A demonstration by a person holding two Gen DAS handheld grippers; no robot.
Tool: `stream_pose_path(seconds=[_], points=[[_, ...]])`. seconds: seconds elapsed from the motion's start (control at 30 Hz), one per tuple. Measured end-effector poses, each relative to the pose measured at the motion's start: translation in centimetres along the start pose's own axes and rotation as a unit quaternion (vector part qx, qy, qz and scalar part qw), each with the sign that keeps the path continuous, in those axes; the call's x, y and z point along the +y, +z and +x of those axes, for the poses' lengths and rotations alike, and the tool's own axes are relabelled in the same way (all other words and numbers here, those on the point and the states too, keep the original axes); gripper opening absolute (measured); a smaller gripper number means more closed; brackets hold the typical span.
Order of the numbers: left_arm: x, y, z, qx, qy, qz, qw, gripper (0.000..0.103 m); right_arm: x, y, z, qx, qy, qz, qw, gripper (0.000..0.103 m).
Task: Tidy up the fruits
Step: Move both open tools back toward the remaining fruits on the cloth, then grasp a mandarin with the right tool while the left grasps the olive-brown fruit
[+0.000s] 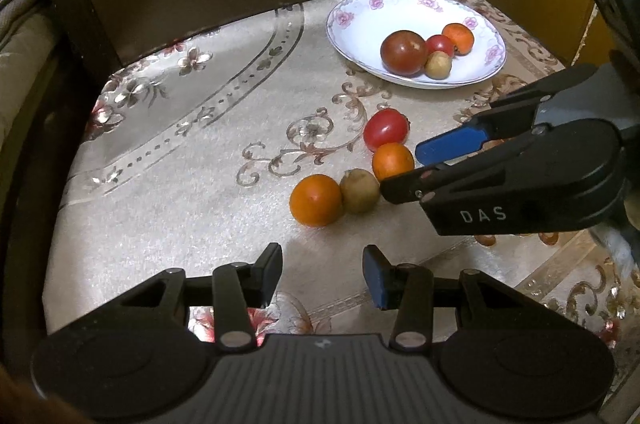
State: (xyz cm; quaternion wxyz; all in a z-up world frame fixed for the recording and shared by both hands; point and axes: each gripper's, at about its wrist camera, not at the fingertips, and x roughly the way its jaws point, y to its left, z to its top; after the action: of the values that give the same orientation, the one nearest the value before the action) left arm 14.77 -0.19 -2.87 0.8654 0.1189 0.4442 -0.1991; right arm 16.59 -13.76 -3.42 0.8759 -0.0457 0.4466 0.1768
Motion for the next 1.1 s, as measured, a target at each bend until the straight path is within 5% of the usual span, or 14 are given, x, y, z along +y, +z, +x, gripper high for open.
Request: stream_pose_path(seconds=[0.4,0.57,1.1], points=[[0.7,0.2,0.1,-0.003,0.0,-0.011,0.9999,0.053,0.5,0.9,1.2,-0.007,0.01,-0.015,1.0,0.037],[1.5,0.5,0.4,-0.007,0.001,-0.022,0.9997,0.053,0.4,0.8,1.0,-0.003,0.011,-0.015,1.0,0.023],[1.1,0.5,0.3,-0.007,-0.016,-0.021,0.9996,0.053,1.0,0.9,1.5,-0.01,0.027,-0.019,0.999,0.027]])
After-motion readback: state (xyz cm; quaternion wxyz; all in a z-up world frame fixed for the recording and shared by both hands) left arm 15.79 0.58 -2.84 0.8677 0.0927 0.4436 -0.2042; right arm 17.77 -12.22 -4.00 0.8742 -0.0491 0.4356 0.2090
